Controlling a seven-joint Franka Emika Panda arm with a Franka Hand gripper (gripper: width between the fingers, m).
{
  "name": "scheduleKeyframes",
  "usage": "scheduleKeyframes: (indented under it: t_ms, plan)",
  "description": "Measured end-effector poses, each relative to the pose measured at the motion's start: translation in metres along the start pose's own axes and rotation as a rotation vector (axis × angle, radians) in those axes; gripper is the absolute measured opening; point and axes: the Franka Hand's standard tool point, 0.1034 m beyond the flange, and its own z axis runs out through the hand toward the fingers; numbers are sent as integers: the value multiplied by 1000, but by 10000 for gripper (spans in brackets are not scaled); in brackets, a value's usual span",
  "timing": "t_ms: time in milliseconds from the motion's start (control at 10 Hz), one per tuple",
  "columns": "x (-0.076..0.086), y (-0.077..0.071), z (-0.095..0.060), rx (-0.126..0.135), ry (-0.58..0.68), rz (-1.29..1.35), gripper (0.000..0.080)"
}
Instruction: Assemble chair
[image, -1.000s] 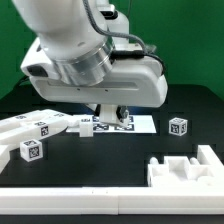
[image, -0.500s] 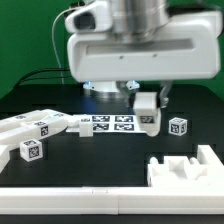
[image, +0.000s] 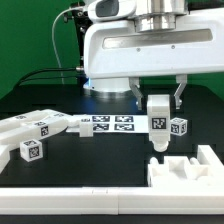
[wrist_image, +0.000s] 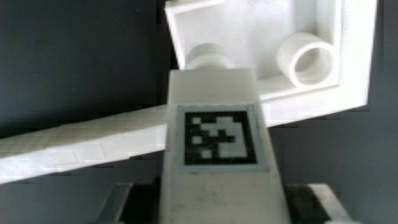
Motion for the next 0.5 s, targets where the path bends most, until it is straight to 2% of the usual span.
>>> scheduleKeyframes:
  t_ms: [100,200,500]
  plan:
    - [16,-17,-9,-3,101,-57,285]
    - [17,-35,-9,5,155,-60,285]
    - [14,-36,-5,2,155,-68,285]
